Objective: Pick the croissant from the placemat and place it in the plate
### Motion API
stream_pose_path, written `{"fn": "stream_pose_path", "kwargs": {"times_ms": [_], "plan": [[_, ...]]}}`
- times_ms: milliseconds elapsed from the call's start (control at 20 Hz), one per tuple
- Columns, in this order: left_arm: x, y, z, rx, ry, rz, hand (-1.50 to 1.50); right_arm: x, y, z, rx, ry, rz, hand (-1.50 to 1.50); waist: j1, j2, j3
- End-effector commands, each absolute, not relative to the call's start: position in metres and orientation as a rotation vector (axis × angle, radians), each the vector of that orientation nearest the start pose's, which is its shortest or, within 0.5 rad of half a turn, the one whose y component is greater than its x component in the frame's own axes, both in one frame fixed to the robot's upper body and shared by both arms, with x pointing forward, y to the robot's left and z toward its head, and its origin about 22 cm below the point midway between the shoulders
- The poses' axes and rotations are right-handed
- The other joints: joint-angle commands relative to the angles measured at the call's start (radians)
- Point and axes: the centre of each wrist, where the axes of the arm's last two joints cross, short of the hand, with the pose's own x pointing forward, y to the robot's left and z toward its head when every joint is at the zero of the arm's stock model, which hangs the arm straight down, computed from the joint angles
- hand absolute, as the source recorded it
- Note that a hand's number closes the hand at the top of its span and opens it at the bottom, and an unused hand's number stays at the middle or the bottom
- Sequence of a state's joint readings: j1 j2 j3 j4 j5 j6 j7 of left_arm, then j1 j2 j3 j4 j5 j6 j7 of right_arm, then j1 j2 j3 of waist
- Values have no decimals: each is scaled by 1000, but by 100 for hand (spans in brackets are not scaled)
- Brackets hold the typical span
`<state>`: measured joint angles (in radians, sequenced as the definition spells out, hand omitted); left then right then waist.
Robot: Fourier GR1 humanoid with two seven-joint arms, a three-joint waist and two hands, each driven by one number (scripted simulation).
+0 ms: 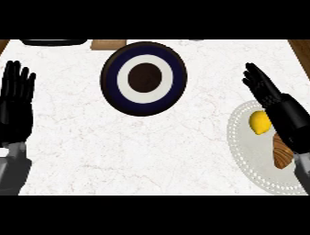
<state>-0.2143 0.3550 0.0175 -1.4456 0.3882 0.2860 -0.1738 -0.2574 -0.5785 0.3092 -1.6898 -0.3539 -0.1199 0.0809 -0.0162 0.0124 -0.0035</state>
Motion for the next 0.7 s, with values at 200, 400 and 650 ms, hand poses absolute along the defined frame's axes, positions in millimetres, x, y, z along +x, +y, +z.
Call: {"fn": "stream_pose_path", "kwargs": {"times_ms": [200,400,650], "plan": [[308,301,100,207,-1827,-154,0,330,-258,77,-101,-1782,265,150,46,-2,6],[305,284,87,146,-1804,-208,0,304,-332,52,-800,-1386,677,150,41,12,-8],[303,274,93,136,-1758,-224,0,287,-256,-27,-752,-1548,33,-150,19,-9,10]]}}
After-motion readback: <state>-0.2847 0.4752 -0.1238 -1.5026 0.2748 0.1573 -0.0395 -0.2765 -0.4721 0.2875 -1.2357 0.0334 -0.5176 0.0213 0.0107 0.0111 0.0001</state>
